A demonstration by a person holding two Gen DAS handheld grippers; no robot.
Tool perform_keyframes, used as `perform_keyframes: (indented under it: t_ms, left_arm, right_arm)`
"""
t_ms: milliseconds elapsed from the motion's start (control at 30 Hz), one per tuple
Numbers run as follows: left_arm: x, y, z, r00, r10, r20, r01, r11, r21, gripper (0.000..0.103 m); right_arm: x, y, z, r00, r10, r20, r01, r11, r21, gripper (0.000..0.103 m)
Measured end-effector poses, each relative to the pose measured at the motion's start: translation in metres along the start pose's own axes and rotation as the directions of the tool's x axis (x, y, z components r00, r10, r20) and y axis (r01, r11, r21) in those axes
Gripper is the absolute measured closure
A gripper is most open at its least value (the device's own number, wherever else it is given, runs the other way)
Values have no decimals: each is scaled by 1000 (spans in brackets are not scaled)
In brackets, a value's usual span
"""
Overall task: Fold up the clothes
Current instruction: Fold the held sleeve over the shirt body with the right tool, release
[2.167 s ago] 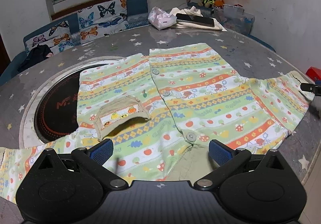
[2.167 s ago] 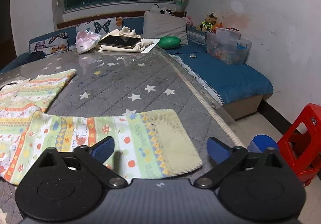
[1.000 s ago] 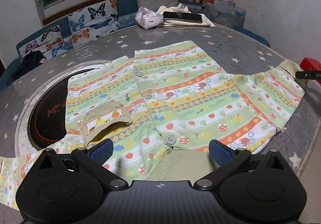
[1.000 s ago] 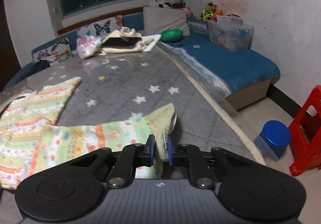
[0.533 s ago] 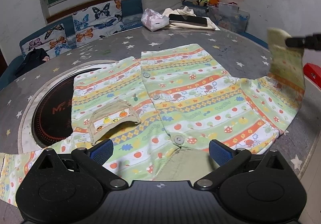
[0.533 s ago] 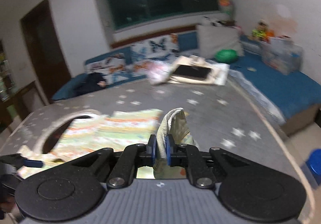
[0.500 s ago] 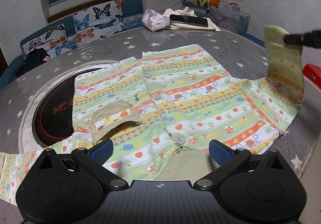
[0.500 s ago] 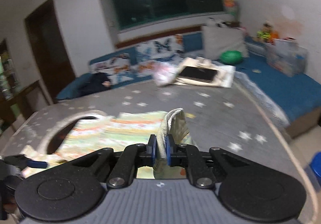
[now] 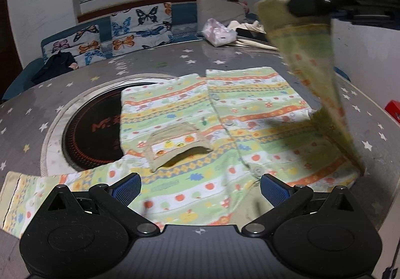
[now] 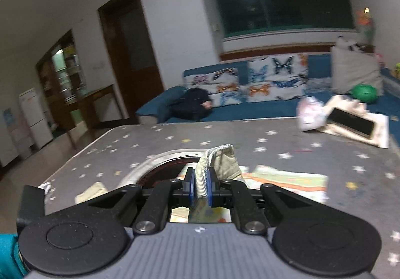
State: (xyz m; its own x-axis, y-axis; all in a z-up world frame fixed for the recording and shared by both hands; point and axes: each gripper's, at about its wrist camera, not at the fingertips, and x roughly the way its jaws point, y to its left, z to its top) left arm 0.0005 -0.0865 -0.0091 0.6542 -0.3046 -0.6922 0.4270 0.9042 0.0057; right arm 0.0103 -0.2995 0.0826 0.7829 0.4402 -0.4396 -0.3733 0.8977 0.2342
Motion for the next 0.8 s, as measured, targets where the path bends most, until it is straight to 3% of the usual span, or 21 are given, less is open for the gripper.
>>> perform_keyframes:
  t_ms: [233, 267, 433, 600, 800]
  left_arm:
    - [-4, 15, -8, 1000, 6, -2, -6, 999, -37, 0]
    - [-4, 16, -9, 1000, 6, -3, -7, 999, -39, 0]
    - [-3, 21, -10, 1000, 6, -8, -7, 999, -53, 0]
    - [-3, 23, -9, 1000, 4, 2, -4, 998, -57, 0]
    - [3, 32, -6, 1000, 27, 1, -27, 997, -79, 0]
  right_arm:
    - [51, 33, -16, 992, 57, -110, -61, 998, -30, 94]
    - [56, 35, -20, 990, 66, -126, -71, 997, -29, 90]
    - [53, 36, -25, 987, 73, -143, -79, 996, -38, 85]
    - [34, 15, -36, 982, -37, -183, 14, 992, -126, 85]
    - [13, -35, -81, 941, -169, -294, 144, 984, -104, 85]
